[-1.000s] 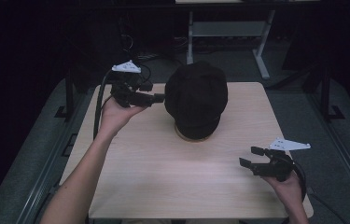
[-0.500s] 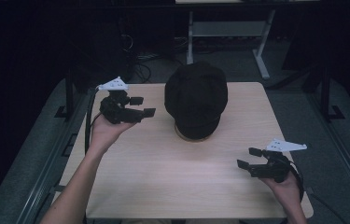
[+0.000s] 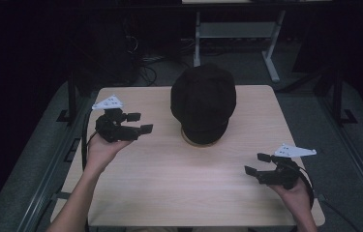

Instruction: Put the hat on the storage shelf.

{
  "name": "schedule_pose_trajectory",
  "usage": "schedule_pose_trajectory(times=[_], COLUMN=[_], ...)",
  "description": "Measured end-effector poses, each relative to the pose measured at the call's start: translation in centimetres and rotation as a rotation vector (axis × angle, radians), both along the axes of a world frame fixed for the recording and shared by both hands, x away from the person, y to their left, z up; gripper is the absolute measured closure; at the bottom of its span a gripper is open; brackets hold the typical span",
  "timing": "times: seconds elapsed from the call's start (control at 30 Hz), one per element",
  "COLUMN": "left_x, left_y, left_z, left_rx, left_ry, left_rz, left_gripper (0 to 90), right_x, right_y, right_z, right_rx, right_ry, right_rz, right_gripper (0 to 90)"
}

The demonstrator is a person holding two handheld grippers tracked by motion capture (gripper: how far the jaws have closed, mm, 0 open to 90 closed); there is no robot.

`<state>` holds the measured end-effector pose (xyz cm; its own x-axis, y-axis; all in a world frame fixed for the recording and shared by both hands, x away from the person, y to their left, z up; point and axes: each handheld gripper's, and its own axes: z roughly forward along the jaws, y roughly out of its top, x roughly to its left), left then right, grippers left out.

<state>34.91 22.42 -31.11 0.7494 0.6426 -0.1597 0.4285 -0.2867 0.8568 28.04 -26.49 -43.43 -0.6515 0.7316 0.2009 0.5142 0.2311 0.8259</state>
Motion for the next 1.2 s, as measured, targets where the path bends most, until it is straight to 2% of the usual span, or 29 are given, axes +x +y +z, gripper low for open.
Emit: schedule_pose_trajectory(times=[0.27,0.47,0.57,0.77,0.87,1.03,1.1,1.2], left_x=[-1.1,-1.9,-2.4,-3.3,-3.6,-4.3,-4.7,-5.1], left_y=[1.0,1.4,1.7,2.2,2.4,2.8,2.9,3.0], left_z=[-1.6,-2.4,-2.8,-3.5,-3.8,-4.5,-4.8,-5.1], left_rx=[-0.011,-0.003,-0.032,-0.044,-0.034,-0.050,-0.027,-0.014], left_ry=[0.007,-0.002,0.005,0.001,-0.002,-0.004,-0.008,-0.013], left_rz=[0.012,0.021,0.017,0.027,0.028,0.026,0.030,0.034], left_gripper=[26.5,26.4,26.3,26.2,26.2,25.2,24.8,24.5], right_x=[0.0,-0.1,-0.2,-0.3,-0.3,-0.6,-0.7,-0.7], right_y=[0.2,0.3,0.3,0.2,0.2,0.3,0.4,0.4], right_z=[0.0,-0.1,0.0,-0.1,-0.1,-0.3,-0.3,-0.3], right_rx=[-0.009,-0.015,-0.017,-0.015,-0.016,-0.018,-0.016,-0.016], right_ry=[0.007,0.002,-0.001,-0.002,-0.003,0.000,0.000,0.001], right_rz=[0.002,0.006,0.004,0.002,0.006,0.014,0.015,0.021], right_gripper=[20.4,20.5,20.1,20.1,20.2,20.4,20.4,20.1])
